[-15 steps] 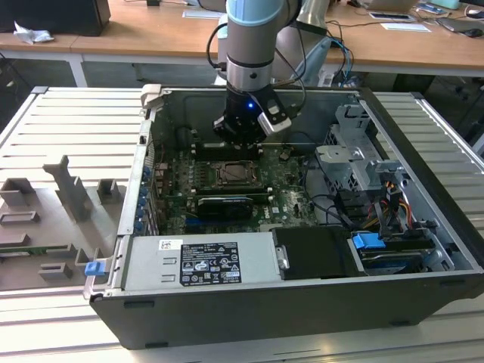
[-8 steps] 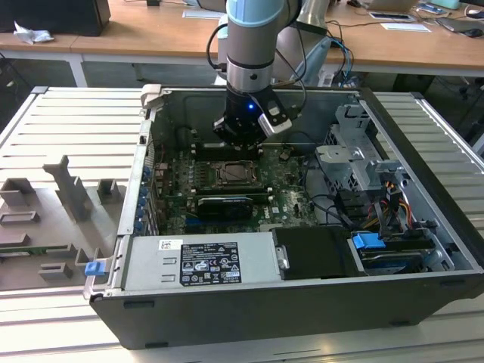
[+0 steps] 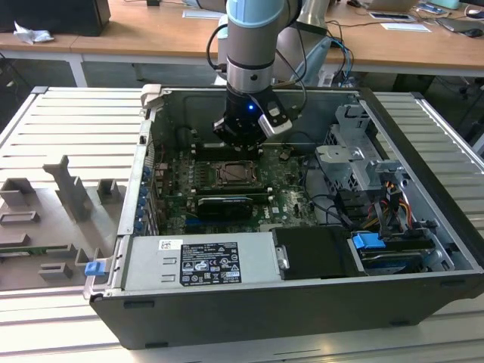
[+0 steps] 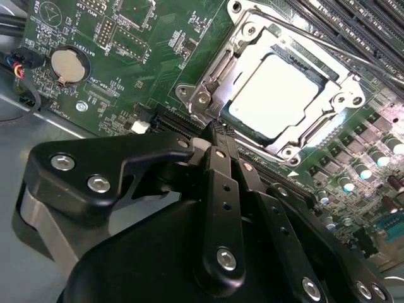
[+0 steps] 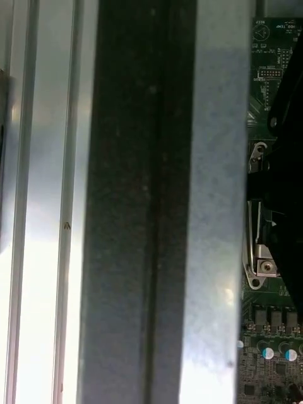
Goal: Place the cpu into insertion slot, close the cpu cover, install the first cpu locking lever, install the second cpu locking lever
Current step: 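Install the first cpu locking lever, then install the second cpu locking lever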
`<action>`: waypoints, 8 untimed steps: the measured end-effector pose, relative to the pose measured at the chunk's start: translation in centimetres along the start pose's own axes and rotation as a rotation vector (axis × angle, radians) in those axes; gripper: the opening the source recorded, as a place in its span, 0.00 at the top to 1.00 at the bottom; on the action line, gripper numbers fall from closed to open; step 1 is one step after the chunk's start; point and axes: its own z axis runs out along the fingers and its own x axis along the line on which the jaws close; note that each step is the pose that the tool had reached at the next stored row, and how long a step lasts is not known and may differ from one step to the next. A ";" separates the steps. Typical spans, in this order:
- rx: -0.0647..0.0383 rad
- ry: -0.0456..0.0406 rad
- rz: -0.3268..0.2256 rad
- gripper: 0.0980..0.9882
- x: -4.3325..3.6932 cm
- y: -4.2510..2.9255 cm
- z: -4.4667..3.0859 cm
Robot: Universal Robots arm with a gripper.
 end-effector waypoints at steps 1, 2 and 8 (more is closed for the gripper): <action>0.000 0.0000 0.000 0.99 0.00 -0.02 0.00; 0.000 0.0000 0.000 0.99 0.00 -0.04 0.00; 0.000 0.0000 0.000 0.99 0.01 -0.30 -0.02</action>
